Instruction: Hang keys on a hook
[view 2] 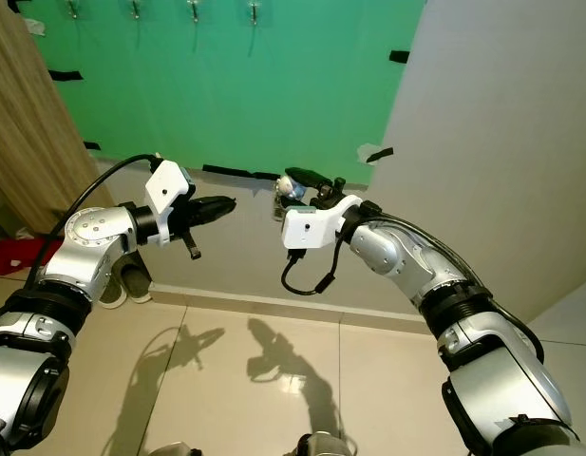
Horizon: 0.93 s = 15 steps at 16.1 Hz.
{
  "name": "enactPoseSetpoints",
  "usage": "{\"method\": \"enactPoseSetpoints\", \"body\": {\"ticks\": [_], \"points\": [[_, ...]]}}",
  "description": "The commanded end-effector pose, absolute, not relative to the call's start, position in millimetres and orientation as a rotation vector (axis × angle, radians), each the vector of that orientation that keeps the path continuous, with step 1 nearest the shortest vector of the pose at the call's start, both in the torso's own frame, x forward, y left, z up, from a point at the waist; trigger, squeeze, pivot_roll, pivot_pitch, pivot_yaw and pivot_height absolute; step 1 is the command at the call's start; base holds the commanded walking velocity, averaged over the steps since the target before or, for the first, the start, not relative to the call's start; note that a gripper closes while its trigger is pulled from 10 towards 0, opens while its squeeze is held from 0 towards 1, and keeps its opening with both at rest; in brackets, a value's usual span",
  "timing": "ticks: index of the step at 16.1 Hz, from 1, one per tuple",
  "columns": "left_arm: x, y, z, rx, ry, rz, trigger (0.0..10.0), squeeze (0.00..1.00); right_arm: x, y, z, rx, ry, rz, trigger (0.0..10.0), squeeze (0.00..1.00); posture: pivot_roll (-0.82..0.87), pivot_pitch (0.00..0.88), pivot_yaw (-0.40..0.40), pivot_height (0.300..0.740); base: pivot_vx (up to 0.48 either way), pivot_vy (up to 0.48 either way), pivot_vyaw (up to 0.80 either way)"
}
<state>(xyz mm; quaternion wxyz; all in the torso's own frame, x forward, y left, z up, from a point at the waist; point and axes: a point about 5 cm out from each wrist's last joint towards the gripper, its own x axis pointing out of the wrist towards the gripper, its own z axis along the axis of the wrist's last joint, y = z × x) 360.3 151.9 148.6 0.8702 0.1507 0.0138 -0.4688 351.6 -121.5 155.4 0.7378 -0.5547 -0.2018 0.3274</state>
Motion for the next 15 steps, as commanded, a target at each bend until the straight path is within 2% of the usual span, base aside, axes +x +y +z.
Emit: {"method": "enactPoseSetpoints", "body": {"ticks": [1,6,8,12,13,15], "points": [[362.0,149.5,155.6,0.301,0.004,-0.998,10.0,1.00,354.6,-124.7,165.7,-1.200,-0.453,0.722,10.0,0.00,-0.08,0.012,-0.054,0.740,0.000,0.000,0.00],[362.0,149.2,160.7,0.364,-0.016,-1.056,10.0,1.00,356.5,-123.9,169.0,-1.184,-0.431,0.774,10.0,0.00,-0.09,0.013,-0.082,0.740,0.000,0.000,0.00],[362.1,149.9,164.7,0.394,-0.004,-1.100,10.0,1.00,355.9,-127.8,173.0,-1.200,-0.423,0.825,10.0,0.00,-0.10,0.014,-0.119,0.740,0.000,0.000,0.00],[364.5,142.1,165.8,0.401,-0.022,-1.097,10.0,1.00,351.1,-126.1,175.1,-1.216,-0.442,0.908,10.0,0.00,-0.11,0.003,-0.134,0.740,0.000,0.000,0.00],[364.0,139.7,164.8,0.407,-0.023,-1.110,10.0,0.00,348.2,-123.8,176.9,-1.202,-0.454,0.944,10.0,0.00,-0.11,0.000,-0.131,0.740,0.000,0.000,0.00],[363.4,138.5,165.2,0.402,-0.035,-1.121,10.0,0.00,347.3,-123.4,178.4,-1.201,-0.461,0.958,10.0,0.00,-0.11,0.000,-0.128,0.740,0.000,0.000,0.00]]}}
